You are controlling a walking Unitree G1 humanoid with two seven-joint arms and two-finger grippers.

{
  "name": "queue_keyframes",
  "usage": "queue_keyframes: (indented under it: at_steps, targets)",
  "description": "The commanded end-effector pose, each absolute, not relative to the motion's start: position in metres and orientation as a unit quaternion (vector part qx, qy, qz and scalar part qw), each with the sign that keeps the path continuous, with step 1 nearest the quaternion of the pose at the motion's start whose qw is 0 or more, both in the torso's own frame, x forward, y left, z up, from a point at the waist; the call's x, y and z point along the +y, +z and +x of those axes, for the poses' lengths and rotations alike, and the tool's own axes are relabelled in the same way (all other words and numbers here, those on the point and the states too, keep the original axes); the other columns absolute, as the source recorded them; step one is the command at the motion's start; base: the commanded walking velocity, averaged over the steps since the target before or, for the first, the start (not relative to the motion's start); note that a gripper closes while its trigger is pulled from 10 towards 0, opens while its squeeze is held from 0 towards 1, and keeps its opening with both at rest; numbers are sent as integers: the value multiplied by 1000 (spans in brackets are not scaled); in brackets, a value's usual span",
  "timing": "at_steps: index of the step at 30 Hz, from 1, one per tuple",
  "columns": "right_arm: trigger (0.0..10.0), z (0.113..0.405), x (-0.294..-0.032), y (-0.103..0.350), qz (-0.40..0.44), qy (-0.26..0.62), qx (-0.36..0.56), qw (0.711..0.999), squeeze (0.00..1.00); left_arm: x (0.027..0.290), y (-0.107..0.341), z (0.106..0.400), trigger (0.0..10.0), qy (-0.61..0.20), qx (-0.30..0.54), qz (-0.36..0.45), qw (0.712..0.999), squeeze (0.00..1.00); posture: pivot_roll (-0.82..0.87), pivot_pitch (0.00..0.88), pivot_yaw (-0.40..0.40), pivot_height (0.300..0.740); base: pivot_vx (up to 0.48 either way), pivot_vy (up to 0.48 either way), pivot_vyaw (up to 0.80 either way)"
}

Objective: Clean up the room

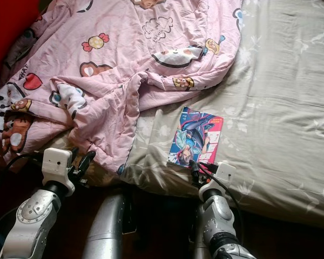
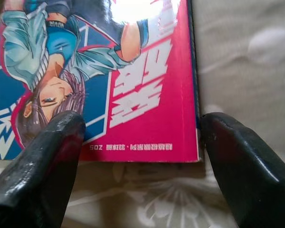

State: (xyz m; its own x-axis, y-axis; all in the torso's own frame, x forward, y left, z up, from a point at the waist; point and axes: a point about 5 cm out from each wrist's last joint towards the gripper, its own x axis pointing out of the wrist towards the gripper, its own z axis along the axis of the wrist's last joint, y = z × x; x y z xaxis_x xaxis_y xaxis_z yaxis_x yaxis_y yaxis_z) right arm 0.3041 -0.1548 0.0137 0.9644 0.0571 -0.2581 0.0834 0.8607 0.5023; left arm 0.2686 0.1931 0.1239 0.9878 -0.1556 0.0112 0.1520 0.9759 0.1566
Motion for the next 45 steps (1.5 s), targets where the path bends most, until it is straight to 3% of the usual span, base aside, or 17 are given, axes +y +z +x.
queue_keyframes:
  at_steps: [1, 3, 16, 34, 43, 44, 45]
  targets:
    - [10000, 284, -146, -9, 309, -13, 184, 933, 0, 195, 118, 264, 10000, -76, 6, 83, 994, 0, 109, 445, 94, 628, 0, 0, 0]
    - [10000, 279, -147, -15, 348, -25, 191, 917, 0, 196, 122, 263, 10000, -77, -3, 87, 993, 0, 125, 452, 98, 628, 0, 0, 0]
    - [10000, 269, -134, -23, 409, 4, 199, 890, 0, 197, 127, 260, 10000, -74, -10, 97, 992, 0, 140, 450, 107, 628, 0, 0, 0]
    - [10000, 287, -141, -7, 478, -31, 140, 867, 0, 198, 127, 255, 10000, -65, -11, 104, 992, 0, 186, 468, 112, 628, 0, 0, 0]
    - [10000, 282, -129, -11, 486, 11, 151, 861, 0, 200, 125, 248, 10000, -61, -6, 112, 992, 0, 209, 476, 113, 628, 0, 0, 0]
    - [6784, 281, -127, -11, 485, 17, 154, 861, 0, 201, 125, 248, 10000, -61, -5, 112, 992, 0, 209, 476, 113, 628, 0, 0, 0]
    - [6784, 281, -127, -11, 485, 17, 154, 861, 0, 201, 125, 248, 10000, -61, -5, 112, 992, 0, 209, 476, 113, 628, 0, 0, 0]
